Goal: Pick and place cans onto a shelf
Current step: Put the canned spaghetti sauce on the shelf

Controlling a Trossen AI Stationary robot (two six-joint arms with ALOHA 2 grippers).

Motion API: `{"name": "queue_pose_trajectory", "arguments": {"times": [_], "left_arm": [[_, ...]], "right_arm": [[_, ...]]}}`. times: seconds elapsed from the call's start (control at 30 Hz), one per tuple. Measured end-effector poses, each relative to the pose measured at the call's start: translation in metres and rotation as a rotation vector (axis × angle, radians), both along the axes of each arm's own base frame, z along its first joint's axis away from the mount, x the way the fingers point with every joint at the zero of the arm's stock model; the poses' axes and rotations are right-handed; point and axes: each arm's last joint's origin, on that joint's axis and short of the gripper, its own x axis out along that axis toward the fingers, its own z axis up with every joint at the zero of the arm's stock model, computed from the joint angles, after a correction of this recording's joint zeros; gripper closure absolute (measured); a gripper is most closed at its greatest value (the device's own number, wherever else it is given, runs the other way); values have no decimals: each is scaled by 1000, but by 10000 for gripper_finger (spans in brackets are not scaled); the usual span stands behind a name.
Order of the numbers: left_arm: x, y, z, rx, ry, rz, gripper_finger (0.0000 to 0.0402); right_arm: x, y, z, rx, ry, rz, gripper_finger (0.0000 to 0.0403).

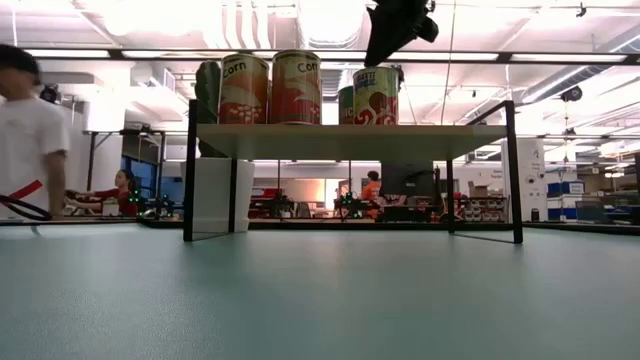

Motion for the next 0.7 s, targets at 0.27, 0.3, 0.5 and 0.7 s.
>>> {"name": "queue_pose_trajectory", "arguments": {"times": [0.27,0.3,0.5,0.7], "left_arm": [[0,0,0,-1,-2,3,400],[0,0,0,-1,-1,4,400],[0,0,1,-1,-2,5,400],[0,0,1,-1,-2,5,400]], "right_arm": [[3,3,-8,-9,25,23,394],[4,3,-11,-9,26,23,394],[6,4,-18,-19,34,40,394],[6,13,-18,-51,56,113,394]]}}
